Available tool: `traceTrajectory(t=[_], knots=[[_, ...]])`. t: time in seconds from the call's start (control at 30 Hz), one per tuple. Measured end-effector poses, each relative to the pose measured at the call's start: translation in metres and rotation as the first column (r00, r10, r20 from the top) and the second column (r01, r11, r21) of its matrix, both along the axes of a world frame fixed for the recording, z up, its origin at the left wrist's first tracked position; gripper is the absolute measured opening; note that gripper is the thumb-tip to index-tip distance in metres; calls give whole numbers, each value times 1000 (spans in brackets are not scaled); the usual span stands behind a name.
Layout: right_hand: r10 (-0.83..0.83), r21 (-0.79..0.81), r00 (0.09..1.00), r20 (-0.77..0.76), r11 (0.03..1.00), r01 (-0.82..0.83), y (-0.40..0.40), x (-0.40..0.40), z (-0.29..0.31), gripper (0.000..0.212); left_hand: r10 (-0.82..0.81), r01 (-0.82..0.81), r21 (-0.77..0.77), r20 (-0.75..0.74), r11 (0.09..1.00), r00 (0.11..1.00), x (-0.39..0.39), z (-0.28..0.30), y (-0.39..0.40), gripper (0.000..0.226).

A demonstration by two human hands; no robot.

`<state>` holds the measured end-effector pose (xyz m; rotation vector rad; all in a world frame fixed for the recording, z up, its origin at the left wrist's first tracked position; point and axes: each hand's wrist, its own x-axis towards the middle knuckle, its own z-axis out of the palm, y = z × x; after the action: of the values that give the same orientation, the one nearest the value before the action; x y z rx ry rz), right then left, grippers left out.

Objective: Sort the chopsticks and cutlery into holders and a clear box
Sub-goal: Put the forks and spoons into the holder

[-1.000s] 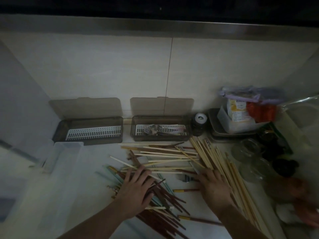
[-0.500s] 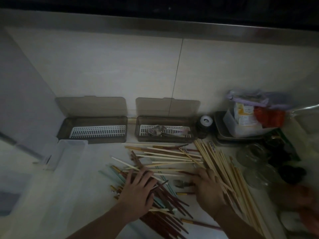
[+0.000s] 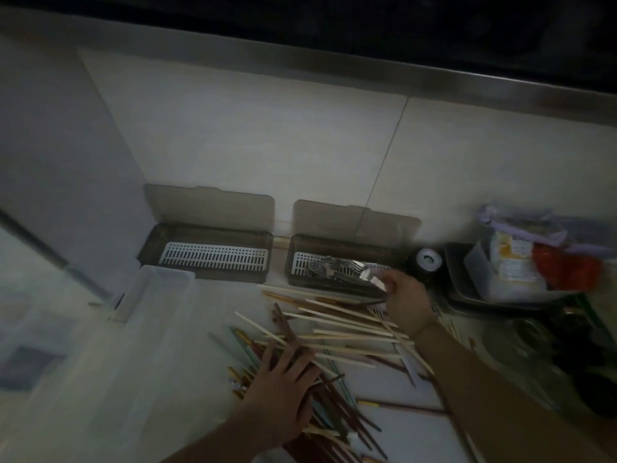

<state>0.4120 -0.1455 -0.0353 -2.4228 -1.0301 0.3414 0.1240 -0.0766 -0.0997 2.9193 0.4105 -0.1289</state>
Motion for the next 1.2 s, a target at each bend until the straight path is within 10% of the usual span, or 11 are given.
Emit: traceTrajectory(t=[0.5,0.73,0.97,1.2], knots=[[188,-262,964,-187,936,-233,53,19,10,27,14,-16,56,49,998,999,2,-1,-1,52],[-91,182,996,-13,979,92,-14,2,28,14,6,-10,65,69,998,998,2,-1,-2,49],[43,-396,984,175,918,30,-99,-39,-24,24,9,-11,59,45,998,999,2,-2,-3,48],[43,-455,977,209,888,59,-104,-58,-40,42,14,-14,53,-8,998,1000,3,-2,-3,48]])
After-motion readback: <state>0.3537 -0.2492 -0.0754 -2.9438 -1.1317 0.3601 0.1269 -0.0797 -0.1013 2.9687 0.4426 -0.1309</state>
